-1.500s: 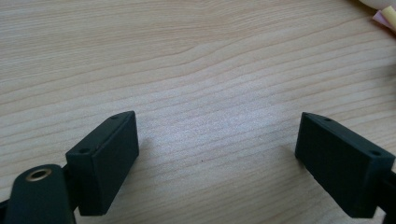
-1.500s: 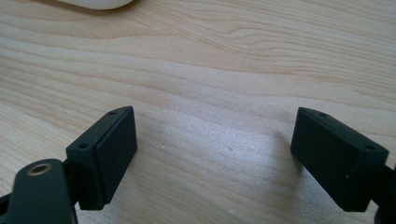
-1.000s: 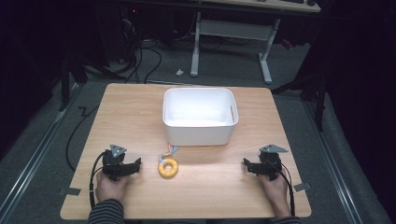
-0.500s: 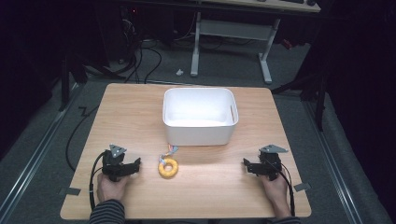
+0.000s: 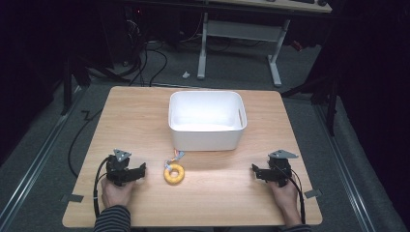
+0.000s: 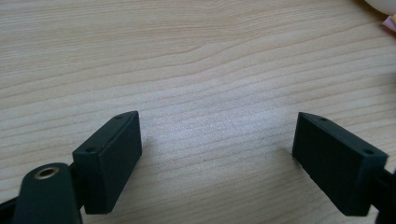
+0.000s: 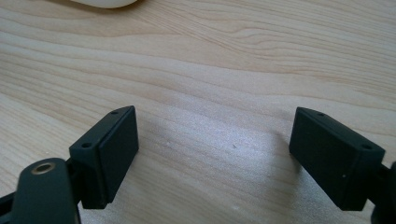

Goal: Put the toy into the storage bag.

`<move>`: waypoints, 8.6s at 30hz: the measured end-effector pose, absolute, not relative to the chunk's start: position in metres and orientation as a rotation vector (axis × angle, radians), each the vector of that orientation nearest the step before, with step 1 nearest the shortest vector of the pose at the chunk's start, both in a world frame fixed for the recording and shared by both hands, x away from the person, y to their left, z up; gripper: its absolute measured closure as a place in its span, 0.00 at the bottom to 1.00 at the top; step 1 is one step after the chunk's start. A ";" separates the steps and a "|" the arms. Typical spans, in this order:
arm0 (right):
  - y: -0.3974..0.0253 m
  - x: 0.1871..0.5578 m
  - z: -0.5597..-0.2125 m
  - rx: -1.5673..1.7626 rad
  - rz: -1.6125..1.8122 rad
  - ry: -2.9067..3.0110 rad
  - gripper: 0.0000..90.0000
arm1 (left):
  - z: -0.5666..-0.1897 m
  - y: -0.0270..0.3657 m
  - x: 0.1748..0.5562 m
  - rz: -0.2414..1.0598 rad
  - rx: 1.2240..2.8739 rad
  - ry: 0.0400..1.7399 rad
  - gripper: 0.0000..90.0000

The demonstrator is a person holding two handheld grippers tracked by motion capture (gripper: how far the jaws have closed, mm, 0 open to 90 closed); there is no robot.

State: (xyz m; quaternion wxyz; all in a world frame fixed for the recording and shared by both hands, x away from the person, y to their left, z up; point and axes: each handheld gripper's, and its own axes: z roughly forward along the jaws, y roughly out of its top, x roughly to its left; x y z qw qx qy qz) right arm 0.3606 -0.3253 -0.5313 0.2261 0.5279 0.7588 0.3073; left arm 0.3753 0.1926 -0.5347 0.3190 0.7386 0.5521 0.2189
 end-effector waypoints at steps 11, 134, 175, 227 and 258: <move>-0.325 0.360 -0.531 1.456 0.847 2.093 0.18 | -0.527 0.187 0.371 0.546 1.971 1.414 0.21; -0.324 0.359 -0.531 1.438 0.856 2.107 0.19 | -0.483 0.109 0.361 0.203 2.099 1.228 0.75; -0.324 0.359 -0.531 1.436 0.857 2.109 0.19 | -0.367 0.112 0.349 0.316 2.013 1.030 0.76; -0.324 0.359 -0.531 1.429 0.858 2.112 0.19 | -0.332 0.070 0.426 0.257 1.973 0.971 0.76; -0.324 0.359 -0.531 1.424 0.859 2.114 0.19 | -0.349 0.065 0.468 0.258 1.951 1.063 0.76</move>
